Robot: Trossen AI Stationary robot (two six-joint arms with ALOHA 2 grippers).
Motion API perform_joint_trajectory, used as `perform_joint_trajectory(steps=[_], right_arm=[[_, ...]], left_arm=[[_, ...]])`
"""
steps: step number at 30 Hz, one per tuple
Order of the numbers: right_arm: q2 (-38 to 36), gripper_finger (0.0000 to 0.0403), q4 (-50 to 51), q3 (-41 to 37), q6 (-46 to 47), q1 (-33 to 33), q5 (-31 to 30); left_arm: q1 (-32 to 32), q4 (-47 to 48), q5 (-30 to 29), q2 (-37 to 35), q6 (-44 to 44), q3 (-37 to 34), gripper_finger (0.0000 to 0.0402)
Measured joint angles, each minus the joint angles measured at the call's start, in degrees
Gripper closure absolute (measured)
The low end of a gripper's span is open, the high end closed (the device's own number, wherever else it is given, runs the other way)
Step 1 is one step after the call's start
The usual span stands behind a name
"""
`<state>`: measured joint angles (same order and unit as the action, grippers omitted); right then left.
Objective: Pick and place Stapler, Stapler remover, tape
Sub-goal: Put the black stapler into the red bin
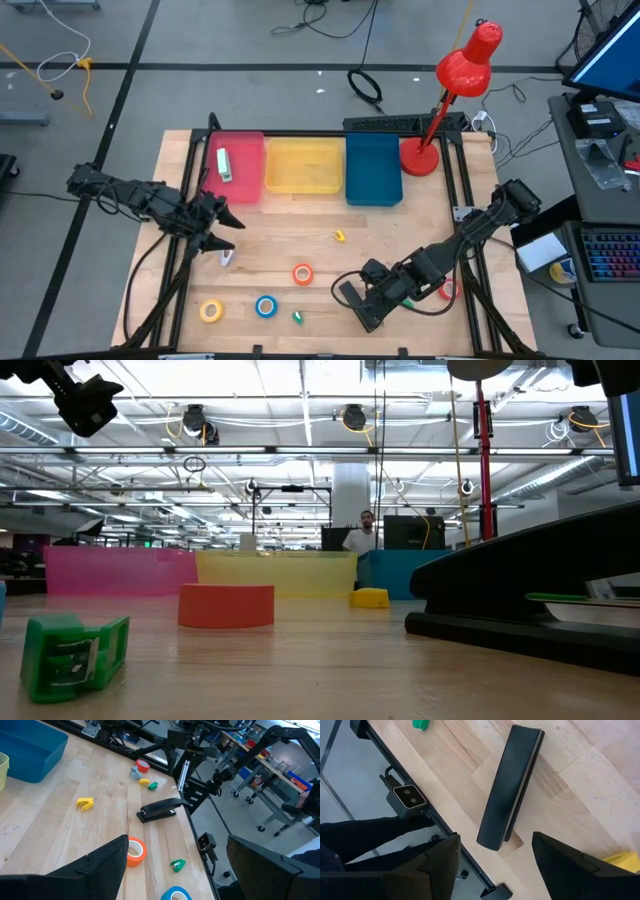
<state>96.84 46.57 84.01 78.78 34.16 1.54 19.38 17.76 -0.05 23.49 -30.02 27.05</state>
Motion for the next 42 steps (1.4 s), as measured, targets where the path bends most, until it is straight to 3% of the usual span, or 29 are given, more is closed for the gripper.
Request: perform_joint_trajectory(steps=[10,15,26,33,42], right_arm=[[0.0,0.0165,0.0,0.0,0.1,0.0,-0.1],[0.0,0.0157,-0.1,0.0,3.8,0.0,-4.2],[0.1,0.008,-3.8,0.0,5.2,0.1,-4.7],[3.5,0.0065,-6.7,-0.1,6.2,0.2,-4.1],[6.5,0.0064,-5.6,-0.1,6.7,0.4,1.5]], left_arm=[[0.0,0.0,0.0,0.0,-0.1,0.0,0.0066],[0.0,0.0,0.0,0.0,-0.2,0.0,0.0066],[0.0,0.0,0.0,0.0,0.1,0.0,0.0066],[0.0,0.2,0.0,0.0,0.2,0.0,0.0066],[0.0,0.2,0.0,0.0,0.3,0.0,0.0066]])
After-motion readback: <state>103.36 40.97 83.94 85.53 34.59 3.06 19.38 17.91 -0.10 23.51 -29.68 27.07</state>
